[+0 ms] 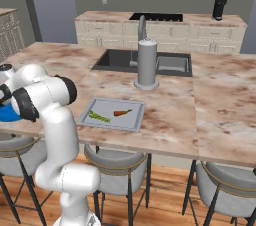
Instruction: Create a steak meal by picking up the steak and asparagus from the tray and placing them on the plate. Leave the carrot on the tray.
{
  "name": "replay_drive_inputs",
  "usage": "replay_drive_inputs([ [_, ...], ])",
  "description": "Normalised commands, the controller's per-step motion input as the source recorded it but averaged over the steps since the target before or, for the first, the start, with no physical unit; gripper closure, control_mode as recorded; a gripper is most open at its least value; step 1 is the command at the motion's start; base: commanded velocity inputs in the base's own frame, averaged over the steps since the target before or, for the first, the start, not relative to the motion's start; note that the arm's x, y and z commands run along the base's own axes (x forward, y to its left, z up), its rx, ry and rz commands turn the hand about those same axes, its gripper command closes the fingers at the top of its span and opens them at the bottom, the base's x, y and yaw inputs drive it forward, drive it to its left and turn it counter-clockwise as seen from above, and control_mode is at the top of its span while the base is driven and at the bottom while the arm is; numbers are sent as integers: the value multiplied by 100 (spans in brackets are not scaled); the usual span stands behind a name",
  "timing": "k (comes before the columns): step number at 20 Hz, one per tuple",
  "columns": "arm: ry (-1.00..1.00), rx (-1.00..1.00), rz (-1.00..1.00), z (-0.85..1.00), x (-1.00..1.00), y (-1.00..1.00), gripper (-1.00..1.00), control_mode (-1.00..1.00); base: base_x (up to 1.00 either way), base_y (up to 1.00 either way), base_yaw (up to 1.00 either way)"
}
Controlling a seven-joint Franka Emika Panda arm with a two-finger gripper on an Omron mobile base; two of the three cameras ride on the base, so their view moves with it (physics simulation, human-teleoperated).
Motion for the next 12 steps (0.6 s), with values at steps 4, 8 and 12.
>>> replay_drive_inputs([
  [4, 0, -6, 0, -31, 19, 59, 100, -100, 0, 0, 0],
  [8, 5, -6, 0, -31, 22, 50, 100, -100, 0, 0, 0],
  [12, 6, -5, 0, -28, 27, 48, 100, -100, 0, 0, 0],
])
